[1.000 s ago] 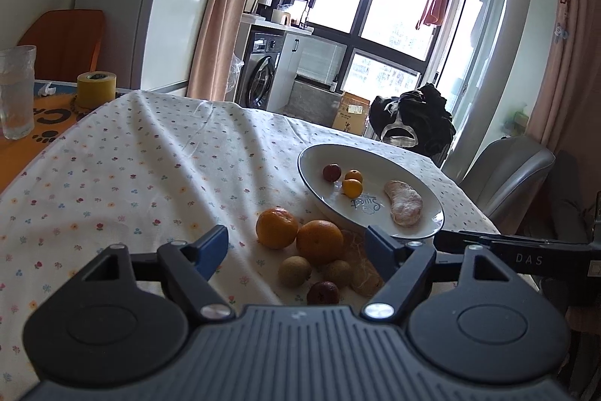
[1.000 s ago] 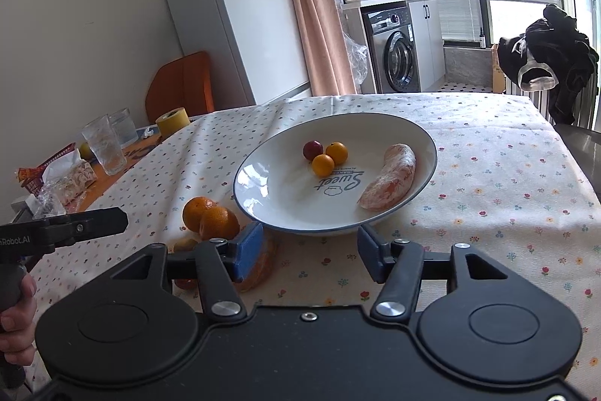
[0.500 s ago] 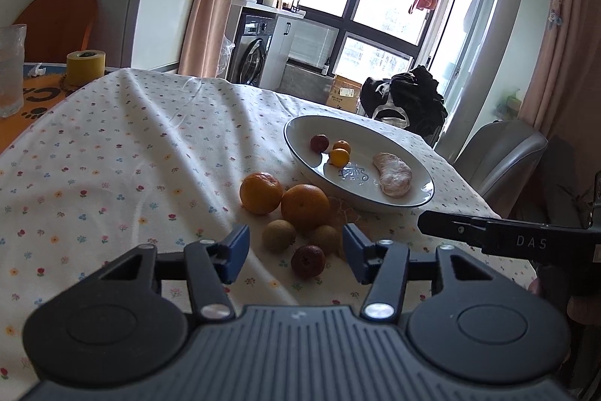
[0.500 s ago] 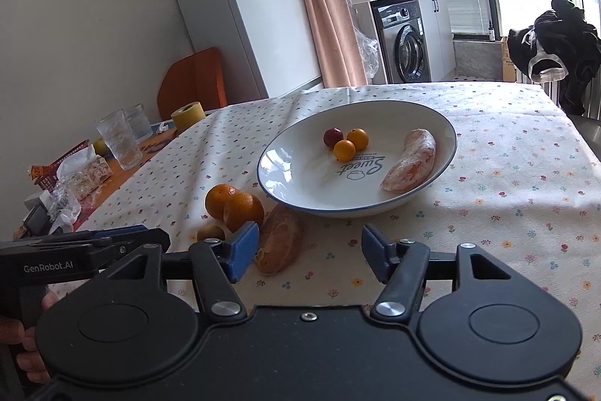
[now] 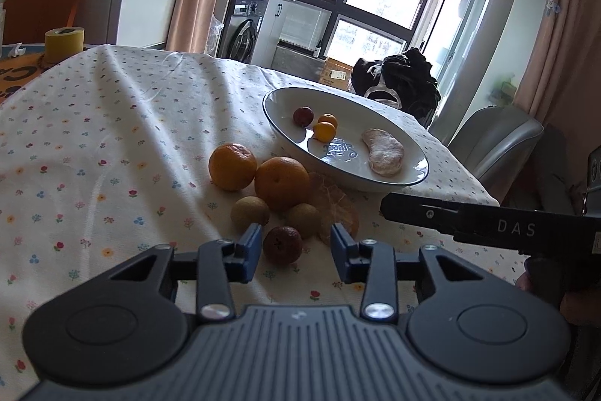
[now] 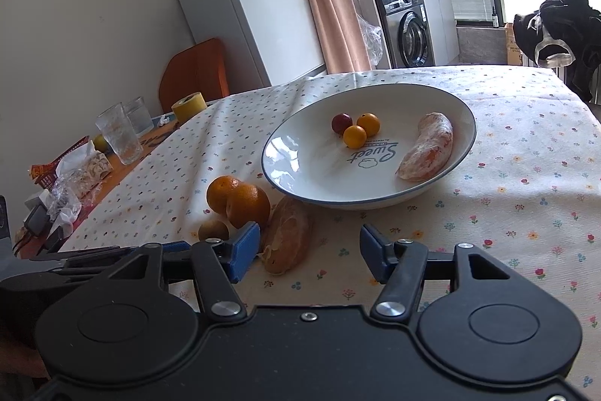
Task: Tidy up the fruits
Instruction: 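Grasp the peeled pink pomelo segment with the right tool while the left tool grasps a dark red plum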
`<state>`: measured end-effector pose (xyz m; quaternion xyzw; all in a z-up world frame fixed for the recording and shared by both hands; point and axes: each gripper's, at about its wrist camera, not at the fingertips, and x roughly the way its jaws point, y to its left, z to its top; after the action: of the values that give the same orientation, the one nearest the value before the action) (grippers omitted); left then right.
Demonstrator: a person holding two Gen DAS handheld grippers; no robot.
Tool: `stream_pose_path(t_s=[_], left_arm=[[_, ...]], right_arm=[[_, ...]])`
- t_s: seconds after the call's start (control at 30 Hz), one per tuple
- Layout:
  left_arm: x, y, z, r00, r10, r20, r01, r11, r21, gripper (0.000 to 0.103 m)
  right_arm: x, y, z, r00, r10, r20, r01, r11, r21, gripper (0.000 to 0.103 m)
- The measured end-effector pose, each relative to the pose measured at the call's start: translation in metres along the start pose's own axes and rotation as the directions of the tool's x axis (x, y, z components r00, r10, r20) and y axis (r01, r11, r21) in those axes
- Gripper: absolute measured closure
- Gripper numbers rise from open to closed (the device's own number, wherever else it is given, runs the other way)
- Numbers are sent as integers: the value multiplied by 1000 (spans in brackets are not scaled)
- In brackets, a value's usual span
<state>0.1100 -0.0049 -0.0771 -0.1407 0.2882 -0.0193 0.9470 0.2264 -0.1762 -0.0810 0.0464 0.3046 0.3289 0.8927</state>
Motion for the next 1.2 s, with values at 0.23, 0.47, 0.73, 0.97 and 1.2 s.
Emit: stream_pose_path(t_s=[0.23, 0.47, 0.73, 0.97, 1.2], left_arm=[[13, 0, -4, 1000, 14, -27, -14, 1000, -4, 73], [9, 5, -6, 1000, 23, -3, -23, 1000, -10, 80], [1, 15, -2, 999, 34, 14, -34, 999, -38, 80], [-1, 26, 1, 998, 56, 26, -54, 997, -60, 80], [-8, 38, 4, 996, 81, 49, -76, 993, -89, 80]], right_arm=[[14, 0, -2, 1000, 10, -24, -10, 1000, 9, 45], [27, 4, -1, 999, 19, -42, -19, 1000, 7, 48], [40, 9, 1, 998, 17, -61, -16, 1000, 7, 53], [46, 10, 4, 998, 4, -62, -4, 1000, 7, 57], [52, 11, 5, 998, -11, -57, 10, 1000, -7, 59]])
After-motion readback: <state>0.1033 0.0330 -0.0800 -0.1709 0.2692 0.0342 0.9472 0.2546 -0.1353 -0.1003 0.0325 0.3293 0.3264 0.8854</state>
